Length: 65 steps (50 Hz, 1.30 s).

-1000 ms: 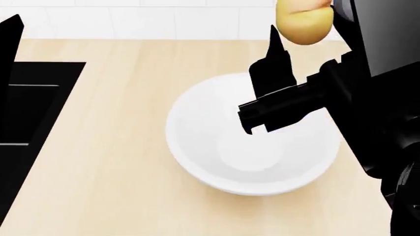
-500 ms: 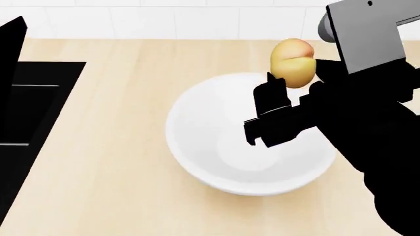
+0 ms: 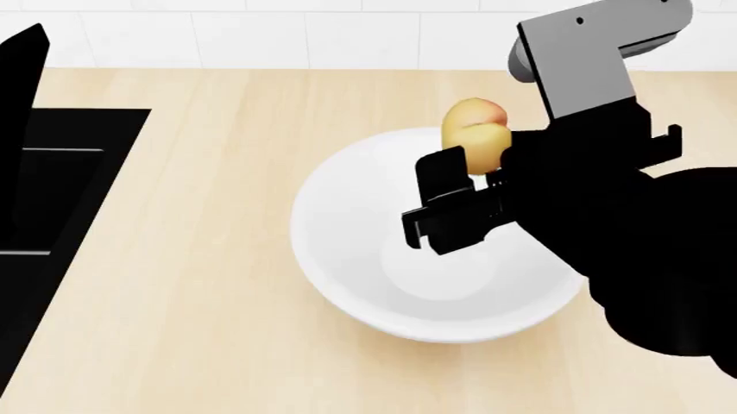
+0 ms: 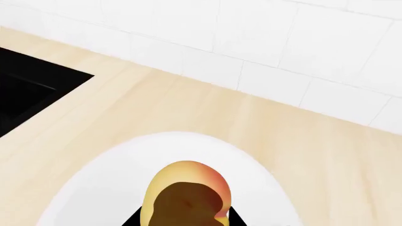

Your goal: Pick the cucumbers and broccolis from the sink and place them in one bowl. Place the apricot in the other bowl. Then turn off the sink faucet.

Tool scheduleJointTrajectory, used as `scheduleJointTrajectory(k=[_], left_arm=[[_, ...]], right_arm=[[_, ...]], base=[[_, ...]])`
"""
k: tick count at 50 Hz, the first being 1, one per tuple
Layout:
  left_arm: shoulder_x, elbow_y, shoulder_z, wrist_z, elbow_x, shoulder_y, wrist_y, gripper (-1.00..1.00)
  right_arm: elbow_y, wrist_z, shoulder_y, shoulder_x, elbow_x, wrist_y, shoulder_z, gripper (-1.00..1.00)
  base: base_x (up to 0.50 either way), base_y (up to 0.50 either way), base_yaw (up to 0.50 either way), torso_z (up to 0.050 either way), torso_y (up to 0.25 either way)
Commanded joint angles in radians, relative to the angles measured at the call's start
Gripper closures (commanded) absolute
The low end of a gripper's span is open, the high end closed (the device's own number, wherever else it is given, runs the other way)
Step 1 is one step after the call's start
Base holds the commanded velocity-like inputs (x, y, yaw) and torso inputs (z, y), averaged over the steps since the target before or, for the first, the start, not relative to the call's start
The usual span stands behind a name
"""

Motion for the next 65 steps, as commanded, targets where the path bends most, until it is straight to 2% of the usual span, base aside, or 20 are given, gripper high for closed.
scheduleJointTrajectory(k=[1, 25, 26, 38, 45, 57, 65], left_arm=[[0.018, -0.017, -0.017, 0.043, 0.026, 0.003, 0.008, -1.00], [0.003, -0.010, -0.020, 0.038, 0.028, 0.009, 0.011, -1.00], [0.002, -0.010, -0.021, 0.038, 0.027, 0.008, 0.011, -1.00], [0.003, -0.012, -0.018, 0.038, 0.022, 0.002, 0.009, -1.00], [-0.001, -0.003, -0.028, 0.052, 0.041, 0.037, 0.025, -1.00], [-0.021, 0.014, -0.048, 0.052, 0.033, 0.059, 0.042, -1.00], [-0.030, 0.016, -0.051, 0.032, 0.001, 0.021, 0.039, -1.00]], right_arm=[[0.078, -0.070, -0.031, -0.077, -0.023, -0.007, 0.012, 1.00], [0.153, -0.103, -0.061, -0.115, 0.014, 0.000, 0.006, 1.00], [0.154, -0.096, -0.051, -0.116, 0.016, 0.000, 0.012, -1.00], [0.061, -0.015, 0.032, -0.055, -0.009, -0.036, 0.077, -1.00], [-0.162, 0.141, 0.077, 0.057, 0.026, -0.103, 0.169, -1.00], [-0.526, 0.324, 0.131, 0.201, 0.114, -0.132, 0.255, -1.00], [-0.600, 0.350, 0.137, 0.260, 0.131, -0.131, 0.275, -1.00]], base=[[0.00, 0.00, 0.00, 0.000, 0.000], [0.00, 0.00, 0.00, 0.000, 0.000], [0.00, 0.00, 0.00, 0.000, 0.000], [0.00, 0.00, 0.00, 0.000, 0.000], [0.00, 0.00, 0.00, 0.000, 0.000], [0.00, 0.00, 0.00, 0.000, 0.000], [0.00, 0.12, 0.00, 0.000, 0.000]])
